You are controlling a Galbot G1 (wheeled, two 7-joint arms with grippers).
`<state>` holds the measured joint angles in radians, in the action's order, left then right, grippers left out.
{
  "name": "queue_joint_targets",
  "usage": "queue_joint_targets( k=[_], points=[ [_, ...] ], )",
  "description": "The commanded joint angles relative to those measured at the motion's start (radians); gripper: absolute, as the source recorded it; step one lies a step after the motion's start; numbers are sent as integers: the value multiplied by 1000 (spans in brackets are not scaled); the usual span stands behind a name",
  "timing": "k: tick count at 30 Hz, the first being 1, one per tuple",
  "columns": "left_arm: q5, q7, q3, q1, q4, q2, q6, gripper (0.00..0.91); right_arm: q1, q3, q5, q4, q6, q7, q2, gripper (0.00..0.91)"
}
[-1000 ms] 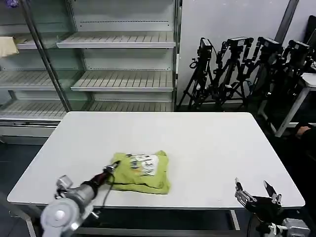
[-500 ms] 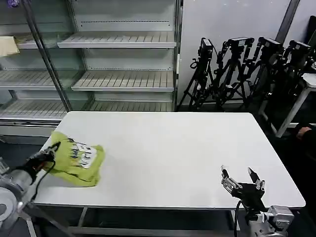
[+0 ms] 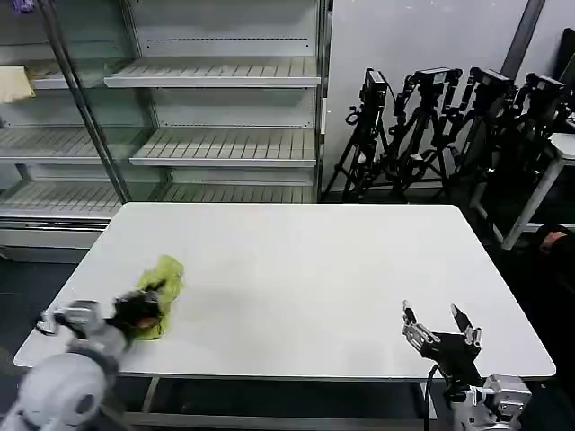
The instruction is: Fold and organize the clothes.
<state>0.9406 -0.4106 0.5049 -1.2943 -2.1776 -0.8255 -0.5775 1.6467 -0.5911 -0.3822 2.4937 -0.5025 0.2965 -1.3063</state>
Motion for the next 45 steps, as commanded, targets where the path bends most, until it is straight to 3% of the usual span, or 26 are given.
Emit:
queue_joint_targets(
  k=[1,5,14,19,24,29,31,34,39,45],
  points=[
    [-22,-147,-512,328,105,-303,0,50,67,-6,60,16,12,-5,-27,907],
    [13,-200,-607,442,246,-449,1,50,91,-23,65,29,15,-7,-42,907],
    [-6,-203,-745,614,402,-597,1,50,114,-50,62,58,17,-7,-48,907],
    [2,-206,-752,706,457,-644,1,50,121,-66,56,72,15,-7,-46,907],
    [129,-195,-678,763,400,-616,16,50,116,-79,40,72,12,-6,-35,907],
    [235,-174,-512,817,340,-488,21,50,87,-64,37,47,8,-4,-33,907],
    [269,-169,-427,813,333,-380,11,50,76,-56,38,38,8,-4,-34,907],
    [276,-104,-332,776,323,-156,3,50,60,-45,38,22,8,-4,-34,907],
    [219,54,-143,633,274,134,-3,50,45,-37,30,-3,8,-9,-20,907],
    [17,194,-21,534,207,313,-3,50,24,-32,16,-19,12,-13,-8,907]
  ],
)
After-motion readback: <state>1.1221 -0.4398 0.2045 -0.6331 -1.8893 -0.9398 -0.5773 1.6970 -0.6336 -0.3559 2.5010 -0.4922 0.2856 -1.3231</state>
